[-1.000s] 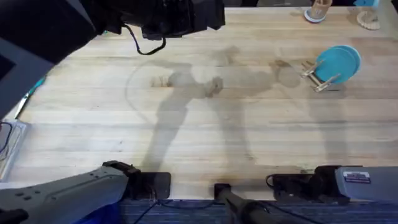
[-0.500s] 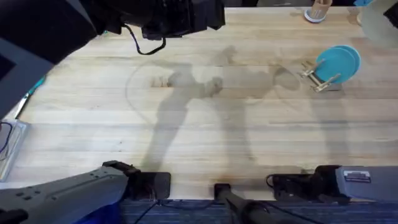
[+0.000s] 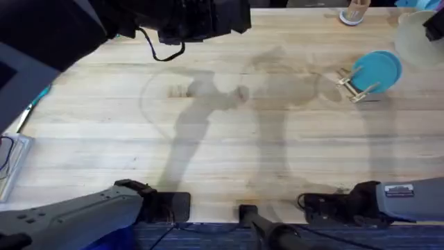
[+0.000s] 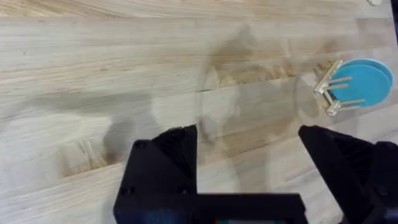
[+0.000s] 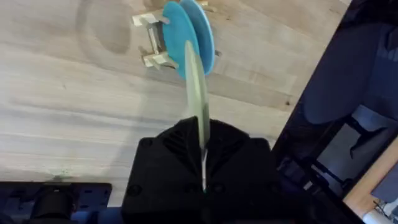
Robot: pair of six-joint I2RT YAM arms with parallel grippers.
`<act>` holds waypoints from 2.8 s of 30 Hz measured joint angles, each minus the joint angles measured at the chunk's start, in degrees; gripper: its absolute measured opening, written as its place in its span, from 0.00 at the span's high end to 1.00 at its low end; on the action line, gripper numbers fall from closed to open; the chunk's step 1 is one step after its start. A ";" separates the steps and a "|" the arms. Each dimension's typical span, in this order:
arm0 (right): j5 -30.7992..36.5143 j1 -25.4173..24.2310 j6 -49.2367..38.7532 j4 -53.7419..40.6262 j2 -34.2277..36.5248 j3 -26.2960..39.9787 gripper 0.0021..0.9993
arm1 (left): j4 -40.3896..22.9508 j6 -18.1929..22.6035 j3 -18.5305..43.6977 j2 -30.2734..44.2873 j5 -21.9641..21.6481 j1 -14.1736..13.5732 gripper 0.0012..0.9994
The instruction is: Pick up the plates from the table one by one and place each into a slot on the dish rack.
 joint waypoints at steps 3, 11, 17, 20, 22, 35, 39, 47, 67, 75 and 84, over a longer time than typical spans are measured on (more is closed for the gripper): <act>-0.32 -0.09 -0.33 0.00 0.97 0.00 0.97 | 0.00 0.00 0.00 0.00 0.00 0.00 0.01; -2.50 -0.27 -0.62 -0.04 2.18 0.00 0.97 | -0.07 0.02 0.00 0.00 0.00 0.00 0.01; -3.86 -1.72 -1.13 -0.02 2.38 0.00 0.97 | -0.07 0.02 0.00 0.00 0.00 0.00 0.00; -4.28 -2.33 -1.26 -0.04 3.43 0.02 0.97 | -0.07 0.00 0.00 0.00 0.00 0.00 0.01; -4.47 -2.62 -1.86 0.00 4.44 0.02 0.97 | -0.07 0.01 0.00 0.00 0.00 0.00 0.01; -5.05 -3.50 -6.38 0.48 8.26 0.00 0.97 | -0.07 0.02 0.00 0.00 0.00 0.00 0.00; -6.32 -3.54 -7.06 0.50 9.83 0.00 0.97 | -0.07 0.02 0.00 0.00 0.00 0.00 0.00; -8.48 -3.87 -7.67 0.85 13.34 0.00 0.97 | -0.07 0.00 0.00 0.00 0.00 0.00 0.00; -8.70 -3.89 -7.67 2.10 17.37 0.00 0.97 | -0.07 0.00 0.00 0.00 0.00 0.00 0.00; -9.83 -4.13 -7.67 2.25 19.20 0.00 0.97 | -0.07 0.01 0.00 0.00 0.00 0.00 0.00; -11.07 -5.56 -7.65 2.27 20.12 0.00 0.97 | -0.07 0.00 0.00 0.00 0.00 0.00 0.00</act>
